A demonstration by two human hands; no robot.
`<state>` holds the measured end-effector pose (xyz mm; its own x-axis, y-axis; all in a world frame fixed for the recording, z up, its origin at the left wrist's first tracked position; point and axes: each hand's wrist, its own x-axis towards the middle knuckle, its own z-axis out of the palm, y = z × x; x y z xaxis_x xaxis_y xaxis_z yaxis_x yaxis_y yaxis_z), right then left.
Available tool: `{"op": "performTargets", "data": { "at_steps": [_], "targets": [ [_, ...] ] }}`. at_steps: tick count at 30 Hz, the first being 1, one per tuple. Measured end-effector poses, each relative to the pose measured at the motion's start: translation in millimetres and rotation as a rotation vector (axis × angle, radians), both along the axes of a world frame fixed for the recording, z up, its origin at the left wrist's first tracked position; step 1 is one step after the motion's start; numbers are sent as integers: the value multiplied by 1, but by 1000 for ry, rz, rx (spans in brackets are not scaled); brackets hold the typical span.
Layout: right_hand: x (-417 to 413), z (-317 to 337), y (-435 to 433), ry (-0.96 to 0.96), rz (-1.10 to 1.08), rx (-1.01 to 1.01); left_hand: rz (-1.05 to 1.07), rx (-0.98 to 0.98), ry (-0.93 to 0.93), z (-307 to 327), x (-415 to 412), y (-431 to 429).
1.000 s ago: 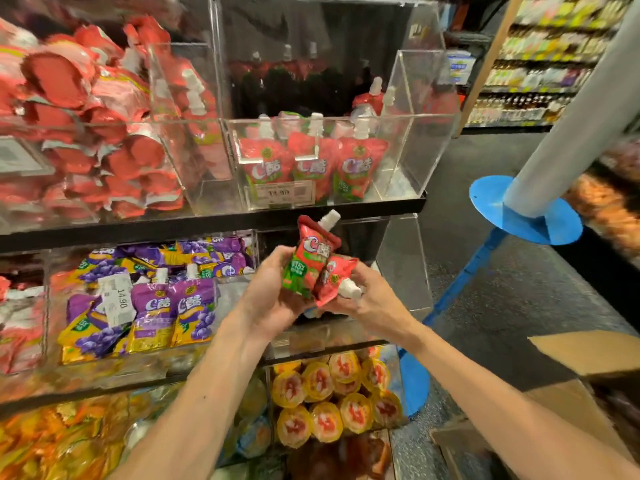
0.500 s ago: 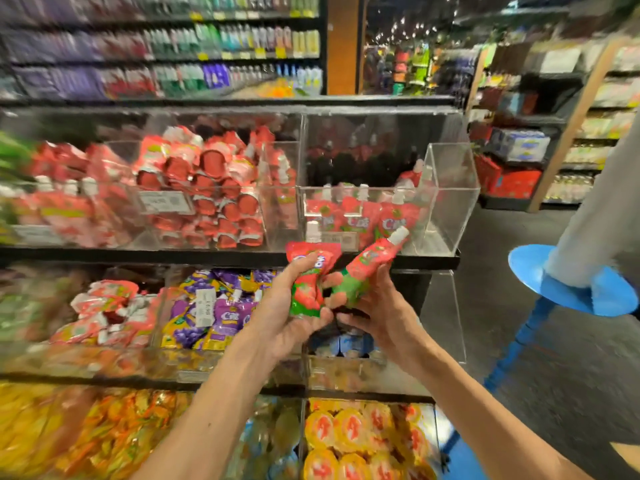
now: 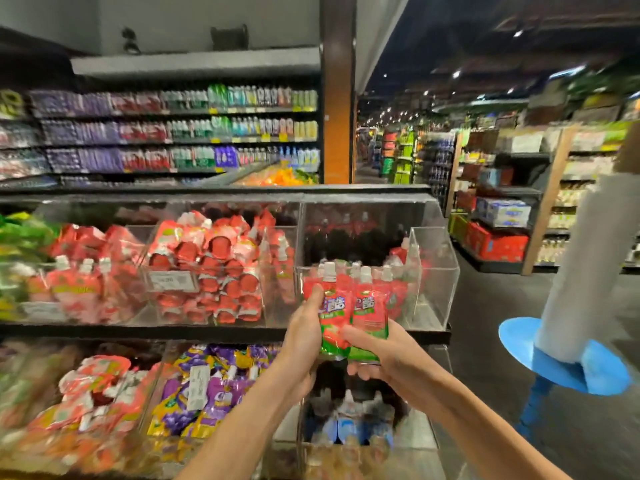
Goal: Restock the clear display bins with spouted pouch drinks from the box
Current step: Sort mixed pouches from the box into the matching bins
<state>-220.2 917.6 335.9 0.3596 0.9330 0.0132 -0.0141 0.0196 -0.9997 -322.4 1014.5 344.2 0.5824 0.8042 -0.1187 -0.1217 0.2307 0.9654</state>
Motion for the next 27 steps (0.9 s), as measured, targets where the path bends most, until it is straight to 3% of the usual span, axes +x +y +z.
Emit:
{"op": "performTargets", "data": {
  "at_steps": [4,8,12,17,20,23,27],
  "targets": [
    [11,29,13,32,-13,33,-45,114,-70,28,8,28],
    [38,72,36,-19,-129,-72,-121,379,106,73,20,61],
    [82,117,46,-353,-387,-308,-26,583,178,104,33,103],
    [120,129,59,-806,-494,-382,-18,942,420,107,47,139],
    [134,125,72,-1122,-556,-434,6,1101,445,99,58,148],
    [147,117,87,-1253,-548,-383,-26,1199,459,94,71,154],
    [153,101,114,-1505,-462,-417,-93,1342,649,93,96,155]
  ]
}}
